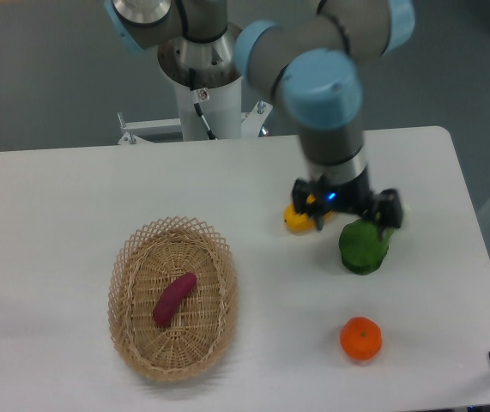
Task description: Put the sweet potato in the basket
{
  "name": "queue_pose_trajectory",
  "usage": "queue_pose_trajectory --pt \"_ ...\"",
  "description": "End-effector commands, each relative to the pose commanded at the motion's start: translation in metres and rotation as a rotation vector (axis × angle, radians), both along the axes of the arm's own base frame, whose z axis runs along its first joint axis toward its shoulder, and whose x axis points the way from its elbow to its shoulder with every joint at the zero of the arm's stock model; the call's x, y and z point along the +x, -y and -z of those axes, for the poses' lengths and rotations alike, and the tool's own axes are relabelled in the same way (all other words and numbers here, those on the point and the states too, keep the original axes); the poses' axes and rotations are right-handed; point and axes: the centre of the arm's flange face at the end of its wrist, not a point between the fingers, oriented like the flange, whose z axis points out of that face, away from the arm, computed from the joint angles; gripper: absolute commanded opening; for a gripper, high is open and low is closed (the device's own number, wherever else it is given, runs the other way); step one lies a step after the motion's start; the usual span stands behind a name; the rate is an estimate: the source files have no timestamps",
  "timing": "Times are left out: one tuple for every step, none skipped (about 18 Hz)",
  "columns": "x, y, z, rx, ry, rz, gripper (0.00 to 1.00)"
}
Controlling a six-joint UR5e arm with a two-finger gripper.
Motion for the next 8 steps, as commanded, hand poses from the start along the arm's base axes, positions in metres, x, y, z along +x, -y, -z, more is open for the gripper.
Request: queue_pose_trajectory --pt "-0.002 0.004 -0.001 -0.007 0.005 0.031 1.0" --pt "-0.005 0.013 -0.002 -0.015 0.01 0.041 1.0" --pt "-0.007 0.018 -0.001 -0.018 0.016 0.048 1.0" --pt "-0.007 0.02 -0.001 -0.019 0.015 0.049 1.0" --pt "-0.008 0.021 -0.001 -0.02 0.013 0.047 1.0" --pt "-0.008 0.021 -0.001 -0.02 0.013 0.047 1.0" --pt "-0.008 0.021 -0.001 -0.016 0.013 0.048 1.0" --pt "-0.008 0.02 -0.001 -0.014 0.012 0.048 1.0"
